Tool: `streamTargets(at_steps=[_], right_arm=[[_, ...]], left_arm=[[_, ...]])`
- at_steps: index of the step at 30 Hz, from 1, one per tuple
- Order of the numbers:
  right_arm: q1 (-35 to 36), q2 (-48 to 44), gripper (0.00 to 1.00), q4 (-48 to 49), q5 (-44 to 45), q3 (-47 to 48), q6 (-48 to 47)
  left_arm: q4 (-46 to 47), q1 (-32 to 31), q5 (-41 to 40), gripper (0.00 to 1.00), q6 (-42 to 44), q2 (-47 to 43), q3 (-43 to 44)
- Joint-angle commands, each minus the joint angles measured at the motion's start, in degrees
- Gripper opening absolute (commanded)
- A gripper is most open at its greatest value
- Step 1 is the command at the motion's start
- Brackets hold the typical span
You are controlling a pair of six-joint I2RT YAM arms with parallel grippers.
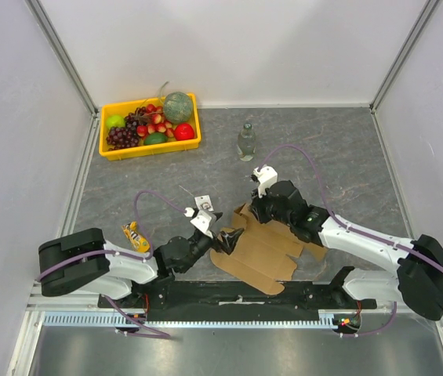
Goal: Fold the paper box
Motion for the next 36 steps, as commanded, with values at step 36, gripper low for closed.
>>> streamTargets(at_steps=[36], right_arm=[[0.3, -4.2, 0.22, -0.6, 0.3, -2.9, 2.7]], left_arm=[[9.9, 14.5, 19.6, 0.56, -5.3, 18.9, 5.0]])
